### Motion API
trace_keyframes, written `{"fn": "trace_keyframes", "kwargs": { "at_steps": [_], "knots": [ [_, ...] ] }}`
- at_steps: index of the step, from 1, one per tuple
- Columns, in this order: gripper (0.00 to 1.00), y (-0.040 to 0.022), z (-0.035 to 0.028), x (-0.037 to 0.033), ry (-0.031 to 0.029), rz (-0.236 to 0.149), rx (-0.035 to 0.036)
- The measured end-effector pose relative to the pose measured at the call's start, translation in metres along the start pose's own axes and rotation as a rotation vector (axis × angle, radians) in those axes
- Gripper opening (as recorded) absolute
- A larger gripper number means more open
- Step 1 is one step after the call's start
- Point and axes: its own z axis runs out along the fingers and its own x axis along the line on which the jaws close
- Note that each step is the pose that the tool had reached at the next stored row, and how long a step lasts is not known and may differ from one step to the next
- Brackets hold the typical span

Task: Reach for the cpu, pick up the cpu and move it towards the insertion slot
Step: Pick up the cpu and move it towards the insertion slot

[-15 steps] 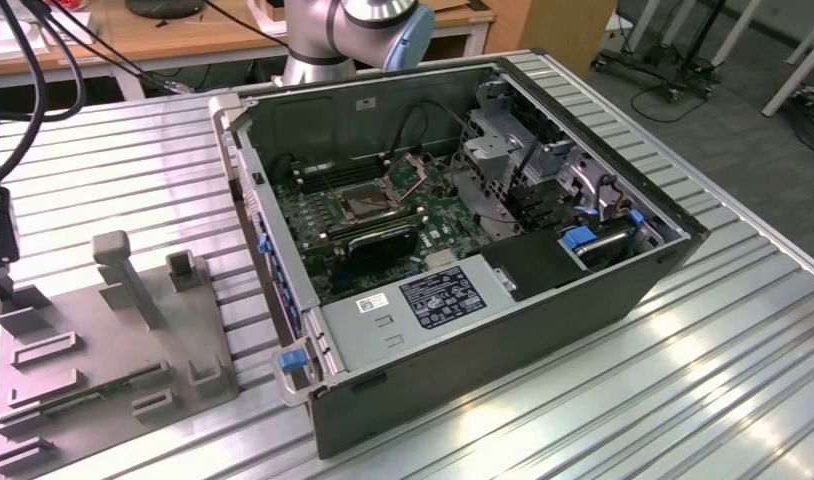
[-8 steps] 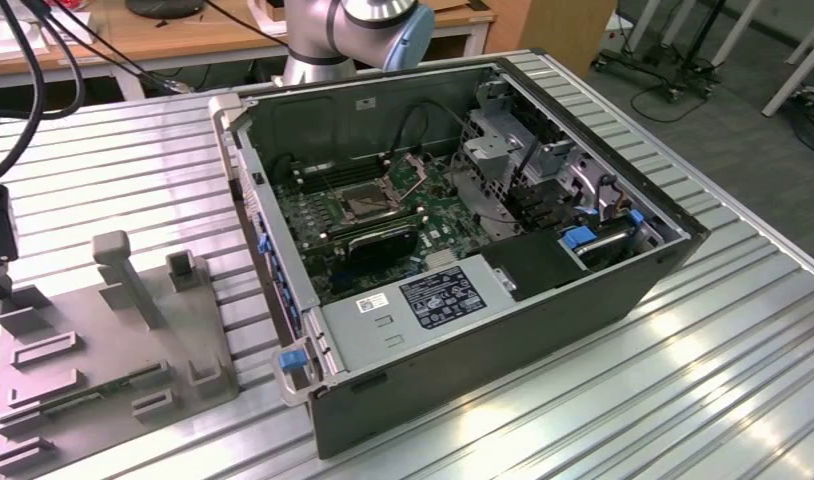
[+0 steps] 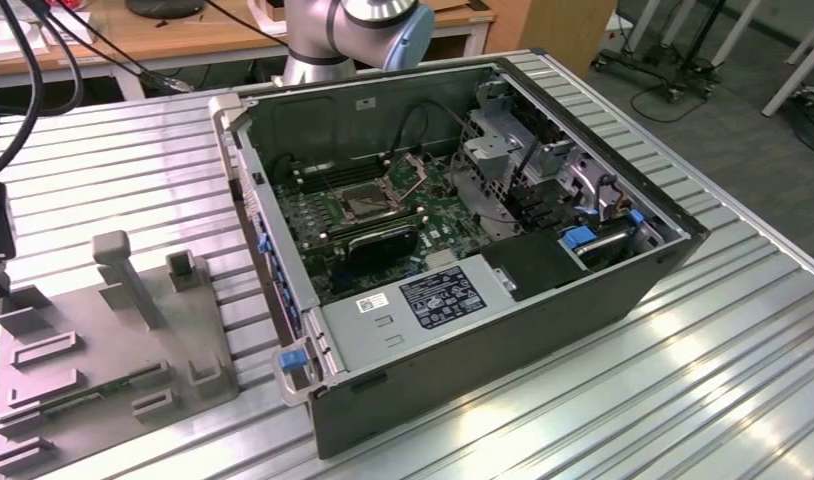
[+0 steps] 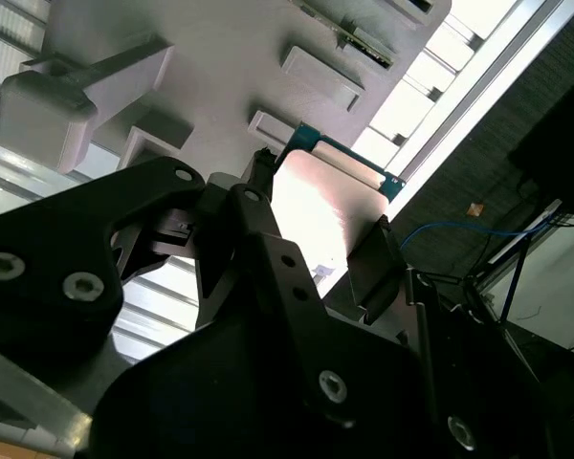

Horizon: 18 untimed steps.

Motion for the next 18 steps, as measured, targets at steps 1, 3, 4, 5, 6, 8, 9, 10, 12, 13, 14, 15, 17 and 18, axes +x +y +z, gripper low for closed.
{"fn": "trace_keyframes", "kwargs": {
  "at_steps": [1,3,4,5,6,8,9,10,12,13,14,15,17,18],
  "knots": [
    [0.55,0.0,-0.0003,0.0,0.0001,0.0,0.0001],
    [0.55,0.0,-0.0008,0.0,0.0002,0.0,0.0001],
    [0.55,0.0,-0.0011,0.0,0.0001,0.0,0.0001],
    [0.55,0.0001,-0.0013,0.0,0.0002,0.0,0.0001],
    [0.55,0.0001,-0.0015,0.0,0.0001,0.0,0.0001],
    [0.55,0.0001,-0.0019,0.0,0.0001,0.0,0.0001],
    [0.55,0.0001,-0.0021,0.0,0.0001,0.0,0.0001],
    [0.55,0.0001,-0.0023,0.0,0.0002,0.0,0.0001],
    [0.55,0.0001,-0.0027,0.0,0.0002,0.0,0.0001],
    [0.55,0.0001,-0.0031,0.0,0.0003,0.0,0.0002],
    [0.55,0.0002,-0.0033,0.0,0.0002,0.0,0.0001],
    [0.55,0.0002,-0.0035,0.0,0.0001,0.0,0.0001],
    [0.55,0.0002,-0.0041,0.0,0.0002,0.0,0.0001],
    [0.55,0.0002,-0.0043,0.0,0.0002,0.0,0.0001]
  ]
}}
